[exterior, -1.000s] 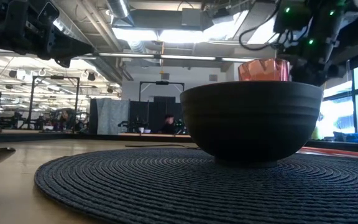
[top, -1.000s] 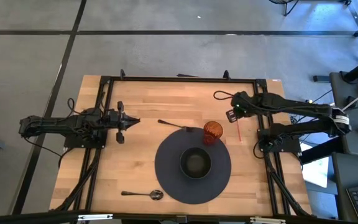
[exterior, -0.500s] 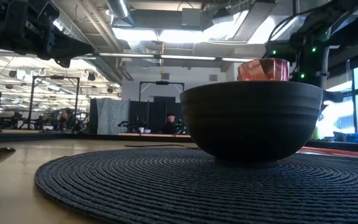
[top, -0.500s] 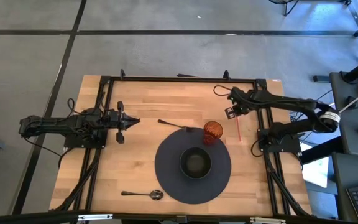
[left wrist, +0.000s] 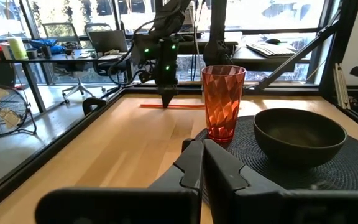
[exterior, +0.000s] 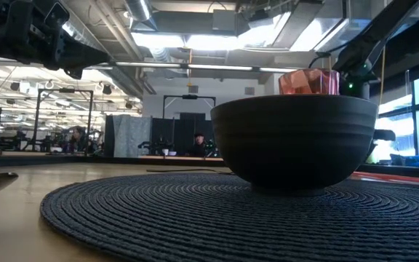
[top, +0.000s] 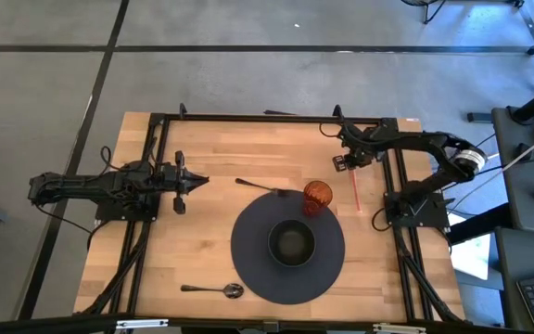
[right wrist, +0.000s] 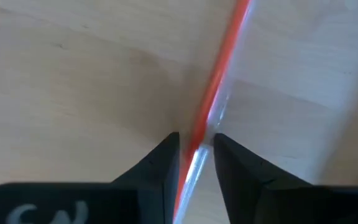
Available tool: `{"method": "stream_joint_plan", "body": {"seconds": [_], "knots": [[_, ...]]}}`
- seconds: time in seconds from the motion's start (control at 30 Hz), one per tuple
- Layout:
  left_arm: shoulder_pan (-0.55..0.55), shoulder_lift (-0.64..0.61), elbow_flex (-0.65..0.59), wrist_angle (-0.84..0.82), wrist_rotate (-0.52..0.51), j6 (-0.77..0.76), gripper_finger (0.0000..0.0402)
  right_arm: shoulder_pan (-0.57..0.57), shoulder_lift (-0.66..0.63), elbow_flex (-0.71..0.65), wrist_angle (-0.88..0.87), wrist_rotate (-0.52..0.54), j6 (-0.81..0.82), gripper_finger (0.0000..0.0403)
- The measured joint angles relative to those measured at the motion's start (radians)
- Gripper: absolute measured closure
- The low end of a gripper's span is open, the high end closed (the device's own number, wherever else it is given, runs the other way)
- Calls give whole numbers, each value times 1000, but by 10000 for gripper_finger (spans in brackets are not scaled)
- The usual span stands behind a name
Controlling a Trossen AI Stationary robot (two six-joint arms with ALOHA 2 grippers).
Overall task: Pick & Place Utensil
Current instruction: Put the orange straw into the orange cup
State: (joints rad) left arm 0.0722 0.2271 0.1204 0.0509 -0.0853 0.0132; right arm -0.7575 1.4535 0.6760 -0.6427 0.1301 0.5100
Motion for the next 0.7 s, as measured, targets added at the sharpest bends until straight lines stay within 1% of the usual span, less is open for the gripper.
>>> {"method": "stream_joint_plan", "body": {"seconds": [0.17, 0.3, 0.4, 0.57, 0.7], "knots": [[0, 0, 0, 0, 0, 0, 395, -45, 82, 3, 17, -87, -41, 303], [0, 0, 0, 0, 0, 0, 398, -52, 133, 8, 11, -83, -68, 308], [0, 0, 0, 0, 0, 0, 396, -51, 140, 9, 14, -69, -78, 330], [0, 0, 0, 0, 0, 0, 394, -51, 130, 10, 22, -73, -100, 392], [0, 0, 0, 0, 0, 0, 397, -51, 130, 11, 20, -81, -112, 393]]}}
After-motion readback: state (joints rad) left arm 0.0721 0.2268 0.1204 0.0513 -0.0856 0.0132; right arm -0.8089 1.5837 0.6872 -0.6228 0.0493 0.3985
